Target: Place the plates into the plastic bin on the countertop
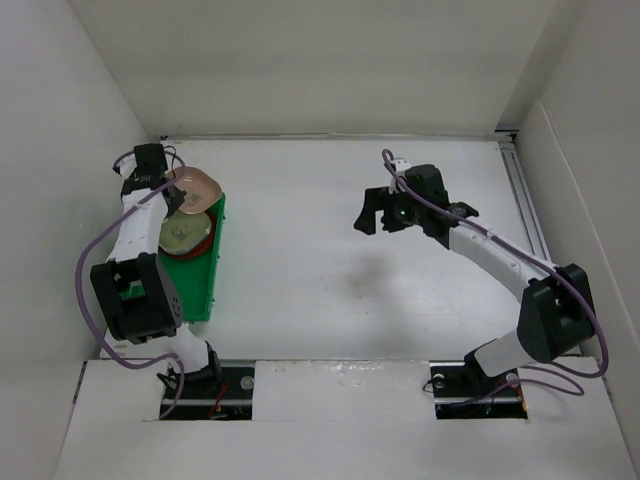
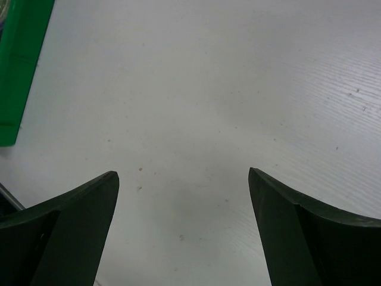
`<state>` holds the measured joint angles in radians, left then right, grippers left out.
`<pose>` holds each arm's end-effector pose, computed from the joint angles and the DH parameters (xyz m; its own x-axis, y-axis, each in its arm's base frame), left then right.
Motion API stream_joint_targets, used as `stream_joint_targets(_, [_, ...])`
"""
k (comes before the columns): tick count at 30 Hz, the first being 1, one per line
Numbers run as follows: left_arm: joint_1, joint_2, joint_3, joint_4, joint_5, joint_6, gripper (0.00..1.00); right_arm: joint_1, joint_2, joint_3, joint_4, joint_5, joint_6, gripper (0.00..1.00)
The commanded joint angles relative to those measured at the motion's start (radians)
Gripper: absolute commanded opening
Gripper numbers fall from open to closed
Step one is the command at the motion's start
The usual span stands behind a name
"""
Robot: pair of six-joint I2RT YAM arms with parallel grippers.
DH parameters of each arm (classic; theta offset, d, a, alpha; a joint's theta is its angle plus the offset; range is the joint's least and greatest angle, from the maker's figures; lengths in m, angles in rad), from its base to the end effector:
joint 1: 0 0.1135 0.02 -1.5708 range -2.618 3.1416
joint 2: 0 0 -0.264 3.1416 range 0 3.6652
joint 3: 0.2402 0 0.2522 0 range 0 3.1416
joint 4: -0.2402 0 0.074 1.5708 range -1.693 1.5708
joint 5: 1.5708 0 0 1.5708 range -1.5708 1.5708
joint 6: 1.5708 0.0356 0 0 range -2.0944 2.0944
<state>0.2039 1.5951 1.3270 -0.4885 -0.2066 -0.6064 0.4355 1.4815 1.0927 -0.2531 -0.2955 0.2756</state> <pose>0.3488 0.0796 0.2957 -0.3562 -0.6432 -0.6778 -0.6660 0.6835 -0.2987 0.2970 0.1496 0.2744 -0.6897 -0.0338 -0.7233 -0.4441 0.8087 0.3857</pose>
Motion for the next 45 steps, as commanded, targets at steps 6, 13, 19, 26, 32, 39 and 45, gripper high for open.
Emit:
stream_joint_targets(6, [0.022, -0.012, -0.051, -0.065, -0.096, -0.038, 0.00, 0.032, -0.020, 0.003, 0.055, -0.057, -0.027, 0.95])
stream_joint_targets(13, [0.078, -0.070, -0.086, -0.055, -0.100, -0.052, 0.00, 0.043, -0.009, 0.003, 0.075, -0.067, -0.027, 0.95])
stream_joint_targets(19, [0.078, -0.070, -0.086, -0.064, -0.119, -0.062, 0.19, 0.043, -0.009, 0.003, 0.075, -0.067, -0.036, 0.95])
stream_joint_targets(26, [0.078, -0.185, -0.051, -0.087, -0.099, -0.044, 1.00, 0.066, -0.067, 0.012, 0.057, -0.031, -0.027, 0.95])
stream_joint_targets(32, [0.035, -0.378, -0.043, -0.127, -0.034, 0.082, 1.00, 0.219, -0.248, 0.079, -0.087, 0.358, 0.008, 1.00])
stream_joint_targets(39, [0.035, -0.856, -0.164, -0.105, 0.314, 0.142, 1.00, 0.445, -0.398, 0.265, -0.371, 0.715, 0.017, 1.00])
stream_joint_targets(45, [0.035, -1.174, -0.242, -0.176, 0.300, 0.123, 1.00, 0.528, -0.562, 0.280, -0.472, 0.768, 0.027, 1.00])
